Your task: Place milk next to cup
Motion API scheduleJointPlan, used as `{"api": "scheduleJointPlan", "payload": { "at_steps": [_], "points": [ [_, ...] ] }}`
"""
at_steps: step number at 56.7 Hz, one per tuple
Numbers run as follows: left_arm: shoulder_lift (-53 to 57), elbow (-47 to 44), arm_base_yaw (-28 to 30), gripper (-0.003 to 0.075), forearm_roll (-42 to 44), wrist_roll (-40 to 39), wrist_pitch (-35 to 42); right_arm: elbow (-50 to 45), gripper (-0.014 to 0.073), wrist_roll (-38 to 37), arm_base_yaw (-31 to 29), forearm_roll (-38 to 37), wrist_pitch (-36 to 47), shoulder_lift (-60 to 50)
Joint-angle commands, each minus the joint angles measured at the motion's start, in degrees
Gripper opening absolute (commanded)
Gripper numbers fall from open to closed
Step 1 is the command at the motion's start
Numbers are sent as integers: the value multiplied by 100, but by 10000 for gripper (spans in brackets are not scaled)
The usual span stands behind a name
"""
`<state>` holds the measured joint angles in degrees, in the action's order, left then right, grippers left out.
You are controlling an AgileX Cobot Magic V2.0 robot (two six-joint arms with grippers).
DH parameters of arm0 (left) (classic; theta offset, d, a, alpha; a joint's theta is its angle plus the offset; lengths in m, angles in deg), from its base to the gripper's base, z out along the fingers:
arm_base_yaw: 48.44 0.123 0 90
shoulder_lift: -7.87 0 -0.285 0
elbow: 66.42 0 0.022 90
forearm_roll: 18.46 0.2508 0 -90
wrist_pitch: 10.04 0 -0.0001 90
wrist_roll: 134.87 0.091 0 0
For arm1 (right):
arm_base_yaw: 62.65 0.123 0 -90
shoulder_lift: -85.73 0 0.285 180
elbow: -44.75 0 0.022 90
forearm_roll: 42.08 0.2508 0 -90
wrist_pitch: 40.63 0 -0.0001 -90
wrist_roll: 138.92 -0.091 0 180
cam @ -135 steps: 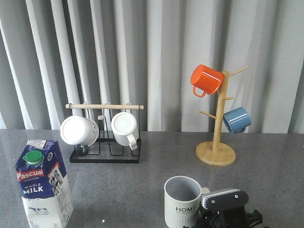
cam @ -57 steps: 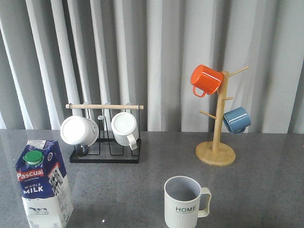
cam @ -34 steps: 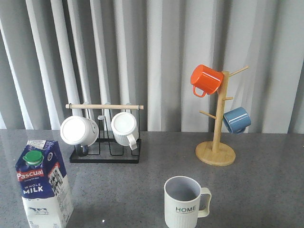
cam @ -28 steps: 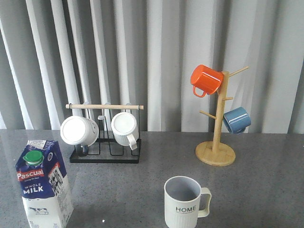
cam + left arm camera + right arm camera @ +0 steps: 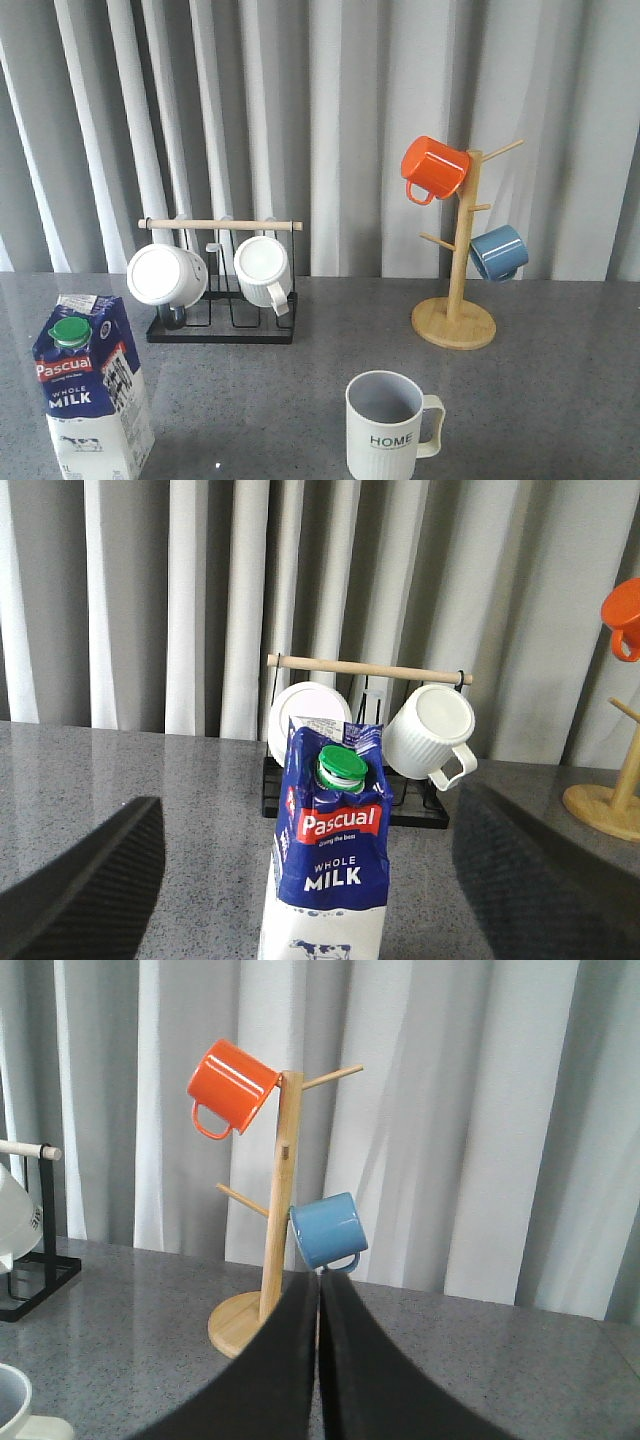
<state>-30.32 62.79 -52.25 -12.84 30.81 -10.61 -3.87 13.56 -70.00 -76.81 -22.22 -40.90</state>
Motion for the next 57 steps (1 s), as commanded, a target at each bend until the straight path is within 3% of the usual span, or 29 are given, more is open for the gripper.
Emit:
{"api": "scheduleJointPlan", "payload": {
  "at_steps": [1, 37, 41, 48, 57],
  "points": [
    [-40, 207, -18, 577, -45, -38, 432, 177, -8, 57, -27, 30, 330, -26],
    [-40, 207, -19, 580, -39, -34, 606, 177, -8, 57, -27, 30, 331, 9],
    [-40, 207, -19, 606, -6, 30, 834, 177, -8, 57, -27, 30, 331, 9],
    [-321, 207, -19, 734, 1, -55, 1274, 177, -8, 57, -27, 30, 331, 9],
    [-1369, 457, -19, 727, 1, -203, 1570, 177, -8, 57, -27, 30, 331, 9]
  ]
}}
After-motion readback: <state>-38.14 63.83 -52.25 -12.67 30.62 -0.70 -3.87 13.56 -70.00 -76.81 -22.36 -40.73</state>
